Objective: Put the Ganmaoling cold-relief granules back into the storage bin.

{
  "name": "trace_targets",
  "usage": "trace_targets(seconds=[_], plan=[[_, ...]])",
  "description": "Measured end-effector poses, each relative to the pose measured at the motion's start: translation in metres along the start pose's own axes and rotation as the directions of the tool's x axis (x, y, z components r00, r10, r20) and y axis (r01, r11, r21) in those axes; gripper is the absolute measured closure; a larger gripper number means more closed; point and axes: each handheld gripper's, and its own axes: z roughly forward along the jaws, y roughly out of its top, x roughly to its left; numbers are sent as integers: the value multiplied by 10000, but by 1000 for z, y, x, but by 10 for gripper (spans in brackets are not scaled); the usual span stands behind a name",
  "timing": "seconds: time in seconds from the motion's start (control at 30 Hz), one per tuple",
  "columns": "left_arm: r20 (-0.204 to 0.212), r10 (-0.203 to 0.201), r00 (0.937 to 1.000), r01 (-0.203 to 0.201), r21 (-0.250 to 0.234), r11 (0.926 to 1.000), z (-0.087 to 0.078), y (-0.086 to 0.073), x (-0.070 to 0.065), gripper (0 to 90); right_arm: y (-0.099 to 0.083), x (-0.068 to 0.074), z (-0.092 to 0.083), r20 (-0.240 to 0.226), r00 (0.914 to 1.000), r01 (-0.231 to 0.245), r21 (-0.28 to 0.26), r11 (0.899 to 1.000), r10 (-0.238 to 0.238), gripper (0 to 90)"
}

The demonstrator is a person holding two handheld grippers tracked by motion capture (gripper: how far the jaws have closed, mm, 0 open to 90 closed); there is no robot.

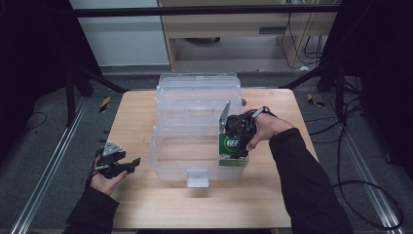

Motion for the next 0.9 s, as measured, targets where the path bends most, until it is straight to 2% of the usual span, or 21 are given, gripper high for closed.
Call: trace_targets(seconds=[0.73,0.9], plan=[[7,13,10000,-13,0,10000,0,0,-1,305,2,3,5,116,9999,122,-173,9998,-120,181],[4,-14,10000,14,30,10000,0,0,-1,305,-1,3,2,225,9994,282,-477,9985,-271,182]])
